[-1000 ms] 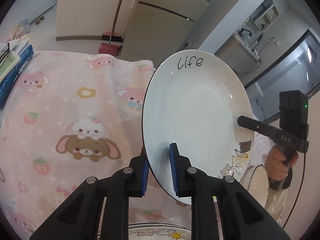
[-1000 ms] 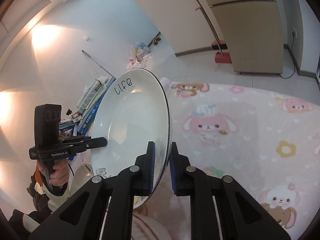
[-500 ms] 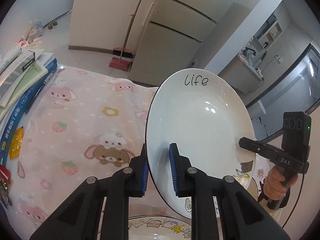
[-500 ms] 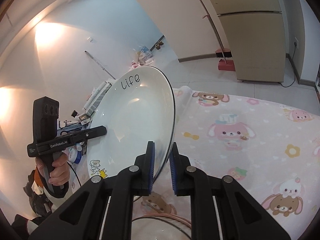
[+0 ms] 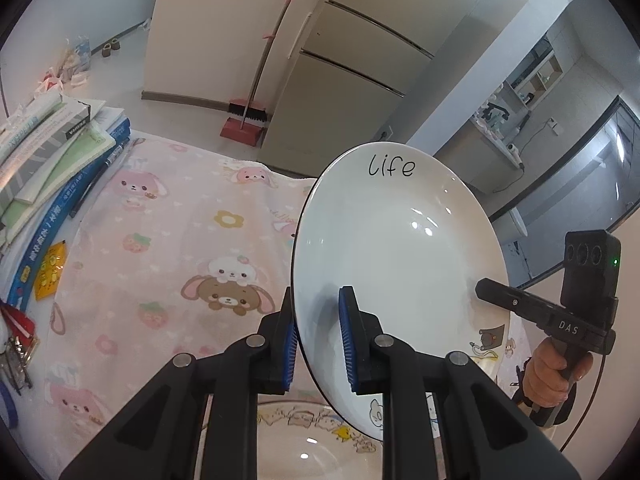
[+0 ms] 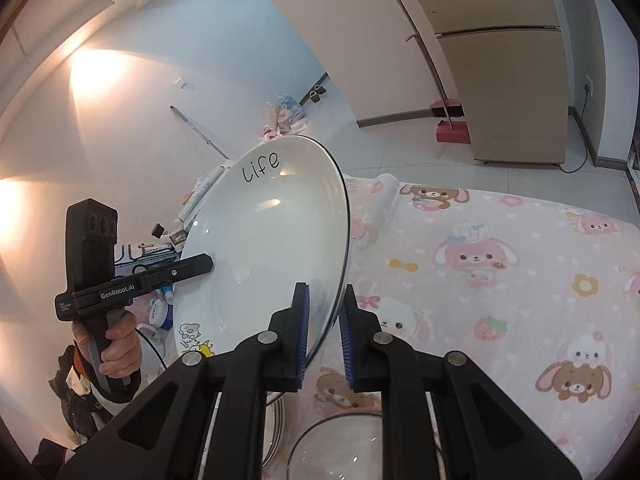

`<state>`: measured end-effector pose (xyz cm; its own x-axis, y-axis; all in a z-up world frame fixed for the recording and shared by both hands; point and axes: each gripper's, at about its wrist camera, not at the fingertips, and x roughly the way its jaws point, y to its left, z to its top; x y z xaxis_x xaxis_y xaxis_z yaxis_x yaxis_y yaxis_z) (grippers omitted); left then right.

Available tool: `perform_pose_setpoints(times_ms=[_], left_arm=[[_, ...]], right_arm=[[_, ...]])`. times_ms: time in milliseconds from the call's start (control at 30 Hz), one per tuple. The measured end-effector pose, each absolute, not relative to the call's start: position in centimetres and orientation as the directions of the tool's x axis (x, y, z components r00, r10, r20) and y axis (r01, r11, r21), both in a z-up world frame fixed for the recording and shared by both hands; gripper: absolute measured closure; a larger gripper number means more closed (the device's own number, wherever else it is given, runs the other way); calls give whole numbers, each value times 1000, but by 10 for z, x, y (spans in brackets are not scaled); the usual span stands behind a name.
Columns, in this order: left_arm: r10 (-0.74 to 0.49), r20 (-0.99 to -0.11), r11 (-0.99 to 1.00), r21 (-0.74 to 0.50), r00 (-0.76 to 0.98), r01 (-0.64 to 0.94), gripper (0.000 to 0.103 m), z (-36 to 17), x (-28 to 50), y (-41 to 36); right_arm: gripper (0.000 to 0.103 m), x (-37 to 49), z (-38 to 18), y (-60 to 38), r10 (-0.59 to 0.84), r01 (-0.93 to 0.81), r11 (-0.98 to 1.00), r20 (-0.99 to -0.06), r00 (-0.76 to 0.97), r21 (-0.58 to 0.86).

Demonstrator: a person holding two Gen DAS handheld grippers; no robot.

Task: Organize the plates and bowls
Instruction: 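Lift the 'Life' plate with both grippers and carry it over the plate stack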

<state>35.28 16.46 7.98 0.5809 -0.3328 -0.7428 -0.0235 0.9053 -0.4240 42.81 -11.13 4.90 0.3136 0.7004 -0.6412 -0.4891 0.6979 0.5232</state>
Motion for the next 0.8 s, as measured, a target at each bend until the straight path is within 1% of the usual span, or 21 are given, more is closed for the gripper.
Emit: perform_pose_setpoints(times_ms=[400,600,800], left_arm=[[-350,-697,899,-437,626,15,82,136,270,164],[-351,-692,897,-441,630,16,82,149,230,161],[-352,-687,899,-436,636,26,82,154,192,157]], right_arm=[[89,350,103,-111,695,-520,704,-623,360,484],[88,309,120,-112,690,-535,707,-618,378,463],[88,272,120,-112,671,-526,722,-639,375,449]])
